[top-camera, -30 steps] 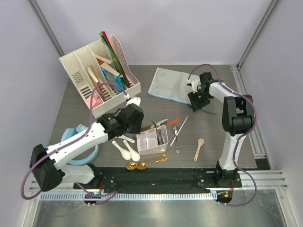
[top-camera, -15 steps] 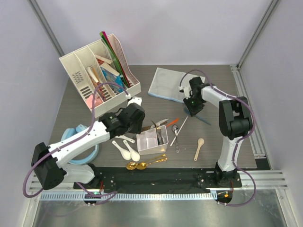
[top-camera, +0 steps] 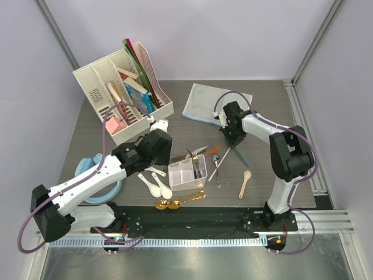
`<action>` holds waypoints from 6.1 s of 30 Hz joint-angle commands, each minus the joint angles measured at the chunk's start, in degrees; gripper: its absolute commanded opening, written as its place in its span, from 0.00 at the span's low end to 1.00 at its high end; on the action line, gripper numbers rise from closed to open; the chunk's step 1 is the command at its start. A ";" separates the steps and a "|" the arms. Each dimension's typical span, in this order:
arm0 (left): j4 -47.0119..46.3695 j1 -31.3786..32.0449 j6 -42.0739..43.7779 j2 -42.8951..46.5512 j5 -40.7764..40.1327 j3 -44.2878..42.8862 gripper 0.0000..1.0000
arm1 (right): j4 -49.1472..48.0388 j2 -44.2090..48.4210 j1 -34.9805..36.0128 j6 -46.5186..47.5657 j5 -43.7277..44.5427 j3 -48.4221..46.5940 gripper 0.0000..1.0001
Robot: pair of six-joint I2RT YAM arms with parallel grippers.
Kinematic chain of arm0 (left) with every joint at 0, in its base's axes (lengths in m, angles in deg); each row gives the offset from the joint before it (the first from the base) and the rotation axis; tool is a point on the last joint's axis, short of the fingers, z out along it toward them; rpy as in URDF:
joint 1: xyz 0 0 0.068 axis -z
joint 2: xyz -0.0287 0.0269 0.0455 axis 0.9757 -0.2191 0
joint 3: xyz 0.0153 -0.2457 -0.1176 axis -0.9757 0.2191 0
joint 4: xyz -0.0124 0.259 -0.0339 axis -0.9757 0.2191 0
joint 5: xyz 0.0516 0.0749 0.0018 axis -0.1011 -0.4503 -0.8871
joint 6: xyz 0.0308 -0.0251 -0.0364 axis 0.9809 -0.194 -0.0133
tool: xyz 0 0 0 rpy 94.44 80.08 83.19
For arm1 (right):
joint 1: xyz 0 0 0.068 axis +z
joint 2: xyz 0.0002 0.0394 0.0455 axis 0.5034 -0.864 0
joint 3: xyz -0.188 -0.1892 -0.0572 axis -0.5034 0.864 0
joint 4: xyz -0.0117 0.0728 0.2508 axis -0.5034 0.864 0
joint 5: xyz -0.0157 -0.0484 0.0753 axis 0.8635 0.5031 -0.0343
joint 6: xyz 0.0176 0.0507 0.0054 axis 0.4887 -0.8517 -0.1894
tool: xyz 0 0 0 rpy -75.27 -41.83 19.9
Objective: Sort the eating utensils into containers
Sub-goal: Pick up the fork at the center of the board, then place the fork in the storage box, then pick up the fork at the center of the board, then place the spoon in the storage box.
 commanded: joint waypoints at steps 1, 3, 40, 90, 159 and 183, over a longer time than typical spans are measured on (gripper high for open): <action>-0.90 -0.30 -1.30 2.35 -2.41 1.72 0.53 | -3.59 12.09 3.73 -4.50 3.20 1.80 0.01; -1.17 -0.30 -1.83 2.97 -2.85 2.51 0.53 | -4.47 16.50 5.05 -5.47 2.50 2.59 0.01; -1.78 -0.21 -6.58 5.87 -4.18 7.25 0.53 | -35.75 40.95 25.53 -27.36 -14.64 21.93 0.01; -4.50 -5.75 -43.58 -7.67 -12.70 15.43 0.52 | -28.73 63.36 26.59 -21.91 9.97 26.41 0.47; -10.57 -11.64 -21.96 -2.85 -4.27 13.49 0.00 | -27.50 57.91 25.54 -24.01 29.92 30.98 0.61; -18.48 0.23 -18.44 -3.44 2.24 9.72 0.00 | -29.43 55.45 23.87 -26.21 31.50 31.77 0.61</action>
